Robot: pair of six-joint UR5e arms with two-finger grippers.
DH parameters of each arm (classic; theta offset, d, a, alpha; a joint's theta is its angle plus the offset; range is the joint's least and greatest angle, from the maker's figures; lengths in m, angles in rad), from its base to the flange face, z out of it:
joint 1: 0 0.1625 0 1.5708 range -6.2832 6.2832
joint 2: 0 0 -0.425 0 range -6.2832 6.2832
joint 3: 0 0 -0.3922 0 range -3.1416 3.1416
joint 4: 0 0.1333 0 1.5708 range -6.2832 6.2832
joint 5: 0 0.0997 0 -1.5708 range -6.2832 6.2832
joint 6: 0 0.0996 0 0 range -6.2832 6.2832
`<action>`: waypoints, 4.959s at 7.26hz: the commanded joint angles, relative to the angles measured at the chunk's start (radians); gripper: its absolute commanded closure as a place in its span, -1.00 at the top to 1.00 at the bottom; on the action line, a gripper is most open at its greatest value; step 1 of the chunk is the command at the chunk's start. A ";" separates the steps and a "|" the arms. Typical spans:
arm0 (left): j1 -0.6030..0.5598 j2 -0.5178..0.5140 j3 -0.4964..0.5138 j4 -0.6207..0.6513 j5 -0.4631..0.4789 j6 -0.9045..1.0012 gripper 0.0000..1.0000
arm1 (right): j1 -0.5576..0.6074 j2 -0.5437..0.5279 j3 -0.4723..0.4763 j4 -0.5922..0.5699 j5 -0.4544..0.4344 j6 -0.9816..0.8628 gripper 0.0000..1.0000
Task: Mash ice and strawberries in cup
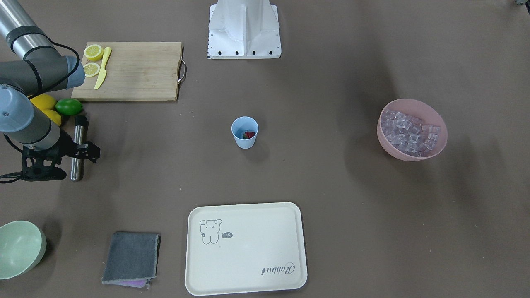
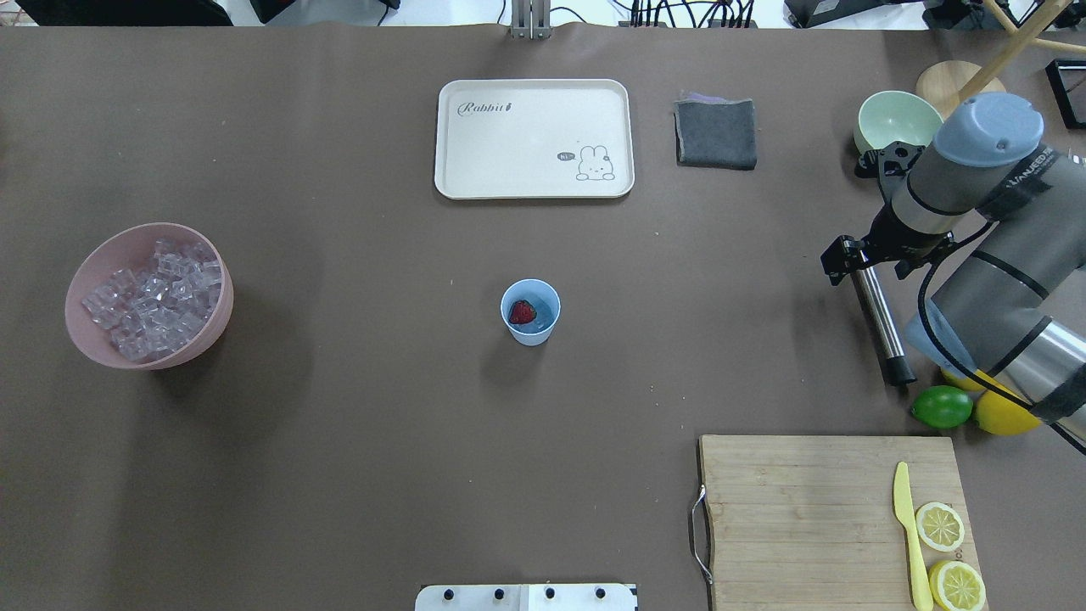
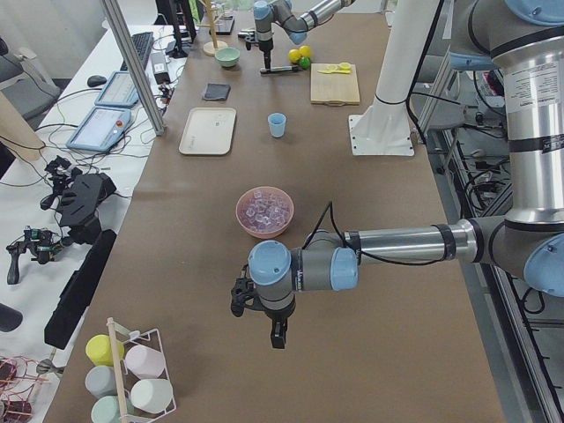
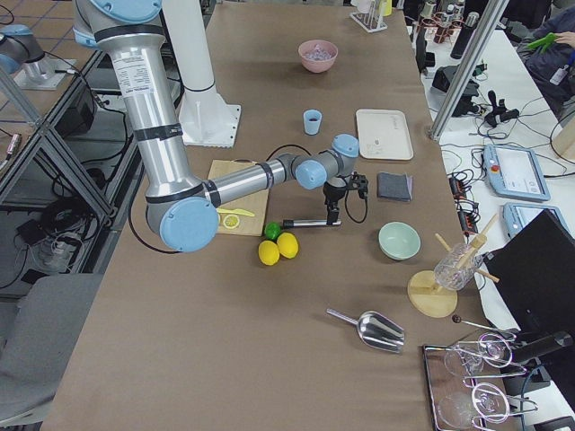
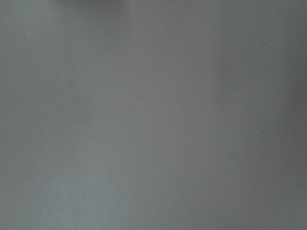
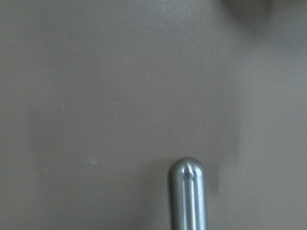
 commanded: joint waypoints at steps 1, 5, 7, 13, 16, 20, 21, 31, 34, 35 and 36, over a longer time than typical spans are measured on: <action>0.000 0.000 0.000 0.004 -0.001 0.000 0.98 | 0.073 0.025 0.011 -0.001 0.014 -0.007 1.00; 0.000 -0.008 -0.003 0.003 0.002 -0.009 0.98 | 0.288 -0.007 0.061 -0.109 0.057 -0.328 1.00; 0.000 -0.055 -0.003 0.012 0.000 -0.076 0.98 | 0.432 -0.083 0.136 -0.275 0.059 -0.631 1.00; 0.000 -0.062 -0.054 0.001 0.000 -0.241 0.98 | 0.724 -0.367 0.147 -0.334 0.048 -0.972 1.00; 0.000 -0.054 -0.050 0.001 0.000 -0.239 0.98 | 0.724 -0.373 0.143 -0.326 0.048 -0.964 1.00; 0.000 -0.052 -0.050 0.000 0.002 -0.238 0.98 | 0.724 -0.350 0.092 -0.311 0.029 -0.966 1.00; 0.000 -0.052 -0.052 -0.002 0.002 -0.238 0.98 | 0.724 -0.358 0.086 -0.276 0.031 -0.964 1.00; 0.002 -0.048 -0.049 -0.022 0.000 -0.236 0.98 | 0.724 -0.358 0.097 -0.263 0.039 -0.975 1.00; 0.002 -0.046 -0.047 -0.022 0.000 -0.236 0.98 | 0.724 -0.355 0.106 -0.263 0.039 -0.975 1.00; 0.002 -0.046 -0.049 -0.022 0.000 -0.238 0.98 | 0.724 -0.355 0.112 -0.263 0.039 -0.975 1.00; 0.002 -0.046 -0.049 -0.020 0.000 -0.238 0.98 | 0.724 -0.356 0.142 -0.265 0.039 -0.974 1.00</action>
